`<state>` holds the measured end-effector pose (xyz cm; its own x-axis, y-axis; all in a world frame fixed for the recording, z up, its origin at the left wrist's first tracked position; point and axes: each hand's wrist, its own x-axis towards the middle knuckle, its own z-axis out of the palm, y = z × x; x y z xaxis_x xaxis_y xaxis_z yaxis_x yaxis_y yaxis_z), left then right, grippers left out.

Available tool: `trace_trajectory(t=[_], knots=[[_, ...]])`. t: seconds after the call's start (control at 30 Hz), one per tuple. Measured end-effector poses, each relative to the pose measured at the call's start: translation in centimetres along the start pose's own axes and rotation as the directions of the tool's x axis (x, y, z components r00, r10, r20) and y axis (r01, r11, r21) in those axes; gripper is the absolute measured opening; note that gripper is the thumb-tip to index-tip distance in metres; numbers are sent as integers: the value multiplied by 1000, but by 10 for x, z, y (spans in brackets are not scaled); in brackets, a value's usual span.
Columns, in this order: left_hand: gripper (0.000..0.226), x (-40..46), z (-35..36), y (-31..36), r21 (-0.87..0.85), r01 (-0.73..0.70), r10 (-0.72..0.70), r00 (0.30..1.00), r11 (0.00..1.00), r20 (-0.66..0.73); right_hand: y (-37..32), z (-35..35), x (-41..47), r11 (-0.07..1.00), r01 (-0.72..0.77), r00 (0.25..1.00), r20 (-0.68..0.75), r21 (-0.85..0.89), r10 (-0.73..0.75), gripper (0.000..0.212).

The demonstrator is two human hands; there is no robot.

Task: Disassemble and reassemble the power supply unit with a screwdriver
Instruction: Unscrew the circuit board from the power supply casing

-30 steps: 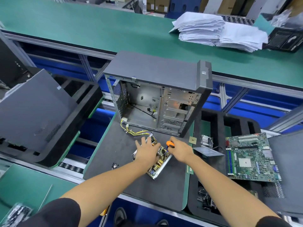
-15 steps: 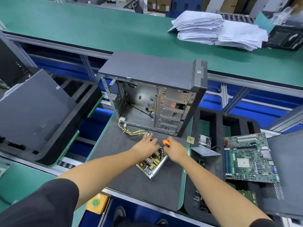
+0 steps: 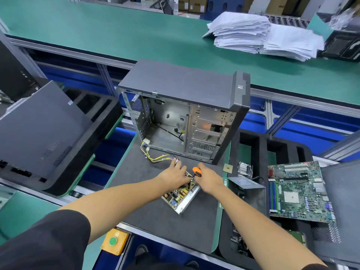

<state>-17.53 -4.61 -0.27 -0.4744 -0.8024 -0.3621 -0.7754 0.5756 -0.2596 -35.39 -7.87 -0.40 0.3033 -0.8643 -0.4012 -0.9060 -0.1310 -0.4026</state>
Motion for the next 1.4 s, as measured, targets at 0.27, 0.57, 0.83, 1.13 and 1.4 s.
trace_trajectory(t=[0.27, 0.57, 0.83, 1.13, 1.4], knots=[[39, 10, -12, 12, 52, 62, -68, 989, 997, 130, 2, -3, 1, 994, -107, 994, -9, -10, 107, 29], [60, -10, 11, -13, -234, -21, -22, 983, 972, -181, 3, -6, -3, 977, -163, 986, 65, 137, 155, 24], [59, -27, 25, -21, -773, 236, -430, 901, 589, -53, 6, -6, -10, 951, -198, 979, 9, 238, 202, 16], [55, -9, 13, -50, -780, 13, -188, 973, 626, -135, 1, -6, -26, 963, -252, 961, 142, 100, 237, 33], [16, -11, 27, -53, -694, -211, -45, 943, 688, -330, 10, 11, -35, 952, -268, 959, 138, 147, 249, 31]])
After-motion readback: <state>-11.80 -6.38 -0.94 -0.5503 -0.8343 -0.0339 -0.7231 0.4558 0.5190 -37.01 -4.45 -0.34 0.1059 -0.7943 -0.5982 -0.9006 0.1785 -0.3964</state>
